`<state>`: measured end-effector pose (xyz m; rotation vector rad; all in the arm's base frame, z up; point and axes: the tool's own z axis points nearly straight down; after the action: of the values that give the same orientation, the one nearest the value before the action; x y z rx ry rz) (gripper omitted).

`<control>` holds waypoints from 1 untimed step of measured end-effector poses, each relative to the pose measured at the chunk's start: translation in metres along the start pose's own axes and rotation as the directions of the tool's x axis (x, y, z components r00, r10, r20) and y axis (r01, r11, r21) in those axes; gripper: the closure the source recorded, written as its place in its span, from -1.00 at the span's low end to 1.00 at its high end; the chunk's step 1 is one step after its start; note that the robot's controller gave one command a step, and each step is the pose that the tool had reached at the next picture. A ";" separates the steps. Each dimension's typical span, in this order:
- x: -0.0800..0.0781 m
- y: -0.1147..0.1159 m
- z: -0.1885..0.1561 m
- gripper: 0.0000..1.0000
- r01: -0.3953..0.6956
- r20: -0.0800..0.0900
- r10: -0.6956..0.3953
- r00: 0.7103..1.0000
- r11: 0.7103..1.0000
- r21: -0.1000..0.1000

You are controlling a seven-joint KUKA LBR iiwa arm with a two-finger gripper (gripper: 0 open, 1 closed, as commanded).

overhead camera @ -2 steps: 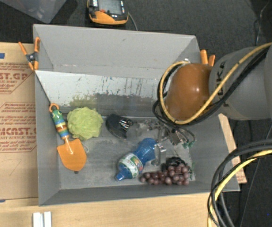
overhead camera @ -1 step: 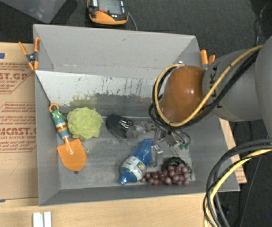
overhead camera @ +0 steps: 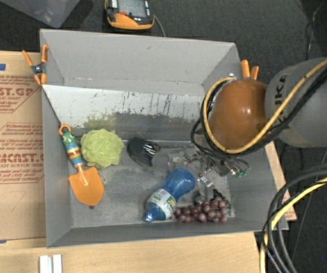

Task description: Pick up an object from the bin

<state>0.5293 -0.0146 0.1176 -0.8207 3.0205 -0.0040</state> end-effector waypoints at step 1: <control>0.008 0.026 0.047 -1.00 0.262 0.013 -0.262 0.965 0.965 0.008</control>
Offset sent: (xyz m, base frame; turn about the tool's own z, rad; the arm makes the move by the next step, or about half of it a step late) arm -0.0214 -0.0158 -0.0476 -0.2279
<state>0.5098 0.0038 0.0708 -1.2076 2.8722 -0.0095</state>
